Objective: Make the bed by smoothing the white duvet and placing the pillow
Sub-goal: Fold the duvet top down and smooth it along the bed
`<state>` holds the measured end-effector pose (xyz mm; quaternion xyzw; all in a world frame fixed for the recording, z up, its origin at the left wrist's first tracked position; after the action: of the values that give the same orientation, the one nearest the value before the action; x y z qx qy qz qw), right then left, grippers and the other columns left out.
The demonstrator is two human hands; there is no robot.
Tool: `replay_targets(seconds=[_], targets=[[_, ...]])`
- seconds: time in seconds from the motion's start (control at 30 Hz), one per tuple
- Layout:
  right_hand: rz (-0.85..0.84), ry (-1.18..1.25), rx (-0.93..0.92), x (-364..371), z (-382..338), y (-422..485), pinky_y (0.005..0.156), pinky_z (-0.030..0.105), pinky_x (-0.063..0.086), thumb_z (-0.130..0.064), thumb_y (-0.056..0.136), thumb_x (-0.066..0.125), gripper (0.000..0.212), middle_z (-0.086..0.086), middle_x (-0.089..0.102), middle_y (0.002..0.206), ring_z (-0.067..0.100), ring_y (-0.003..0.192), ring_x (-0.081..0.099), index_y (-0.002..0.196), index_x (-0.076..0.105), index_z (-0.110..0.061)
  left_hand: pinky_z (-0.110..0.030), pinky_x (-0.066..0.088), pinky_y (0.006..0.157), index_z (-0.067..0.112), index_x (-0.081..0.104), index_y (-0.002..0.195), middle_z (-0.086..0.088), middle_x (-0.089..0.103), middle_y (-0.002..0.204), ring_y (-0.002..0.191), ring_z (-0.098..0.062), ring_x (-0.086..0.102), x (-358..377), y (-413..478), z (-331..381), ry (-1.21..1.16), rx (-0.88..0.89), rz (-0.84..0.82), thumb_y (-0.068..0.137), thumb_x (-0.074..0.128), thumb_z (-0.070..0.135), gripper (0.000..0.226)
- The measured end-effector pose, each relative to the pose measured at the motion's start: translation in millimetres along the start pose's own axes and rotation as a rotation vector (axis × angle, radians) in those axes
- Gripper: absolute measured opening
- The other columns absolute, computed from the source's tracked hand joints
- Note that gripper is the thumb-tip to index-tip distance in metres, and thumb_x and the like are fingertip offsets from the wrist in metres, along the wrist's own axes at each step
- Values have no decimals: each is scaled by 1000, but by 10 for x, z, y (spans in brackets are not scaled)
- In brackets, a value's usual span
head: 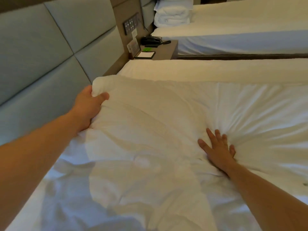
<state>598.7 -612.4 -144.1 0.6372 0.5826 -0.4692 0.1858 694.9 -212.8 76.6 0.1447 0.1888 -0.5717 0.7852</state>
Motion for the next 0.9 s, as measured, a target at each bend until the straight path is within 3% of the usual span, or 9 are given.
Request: replay_targets(seconds=[0.07, 0.2, 0.3, 0.33, 0.43, 0.5, 0.63, 0.77, 0.9], targets=[[-48, 168, 18, -167, -57, -101, 125, 58, 6, -68, 98, 41, 75, -2, 6, 175, 25, 160, 4, 164, 15, -41, -23, 53, 69, 21, 60, 119, 3, 68, 103, 97, -21, 66, 19, -230, 443, 63, 121, 9, 95, 70, 22, 25], [-177, 998, 102, -664, -140, -683, 119, 38, 25, -65, 96, 53, 64, -8, 35, 165, 15, 149, 33, 154, 40, -39, -38, 47, 102, 20, 44, 150, -5, 56, 144, 126, -28, 57, 352, -833, 1253, 152, 203, 20, 96, 66, 39, 61], [-231, 1227, 72, -1130, -31, -1074, 117, 55, 25, -89, 48, 74, 117, -7, 42, 159, 26, 148, 36, 152, 48, -40, -37, 47, 96, 28, 38, 151, 1, 53, 138, 121, -25, 56, 885, -1495, 1748, 197, 264, 2, 102, 59, 38, 55], [-194, 1251, 63, -1305, 22, -1156, 113, 58, 31, -91, 39, 75, 122, -7, 47, 155, 28, 144, 42, 149, 52, -42, -38, 48, 97, 31, 37, 151, 4, 53, 137, 118, -23, 56, 1113, -1771, 1868, 207, 286, -28, 103, 56, 38, 52], [-102, 1356, 36, -1886, 141, -1321, 96, 54, 50, -84, 67, 68, 84, -3, 62, 145, 26, 128, 61, 138, 63, -40, -42, 52, 99, 38, 34, 149, 3, 58, 139, 118, -24, 61, 1904, -2535, 1969, 258, 374, -113, 106, 47, 37, 45], [-67, 1385, 15, -2202, 307, -1369, 91, 51, 55, -70, 90, 56, 58, 0, 69, 136, 26, 123, 66, 134, 67, -35, -47, 56, 88, 39, 32, 147, -1, 65, 126, 109, -29, 66, 2475, -3006, 1909, 315, 405, -164, 103, 48, 32, 47], [-105, 1231, 46, -2502, 728, -1484, 92, 38, 53, -68, 94, 55, 57, 4, 77, 110, 29, 101, 72, 119, 76, -21, -45, 45, 83, 32, 36, 147, -5, 67, 124, 113, -31, 62, 3446, -3780, 1624, 423, 240, -327, 103, 44, 33, 44], [-99, 1064, 16, -2461, 1304, -1533, 98, 50, 56, -66, 89, 66, 61, 2, 75, 124, 26, 111, 72, 135, 62, -25, -51, 40, 103, 28, 28, 149, -14, 54, 137, 130, -38, 47, 3992, -4287, 1381, 434, 0, -596, 100, 49, 40, 55], [19, 814, -39, -2346, 1620, -1558, 101, 43, 57, -62, 60, 93, 121, -5, 55, 146, 19, 126, 61, 155, 24, -36, -51, 20, 125, 19, 11, 163, -22, 19, 165, 154, -41, 14, 4185, -4451, 1364, 539, -134, -893, 101, 51, 34, 75]])
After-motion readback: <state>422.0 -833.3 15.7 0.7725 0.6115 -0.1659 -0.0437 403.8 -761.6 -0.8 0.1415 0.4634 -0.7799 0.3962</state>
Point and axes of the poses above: each hand's wrist, its own y-axis towards the middle knuckle, its own x-axis out of the palm, z = x × y, the point moved 1 cm from there along y, towards the middle knuckle
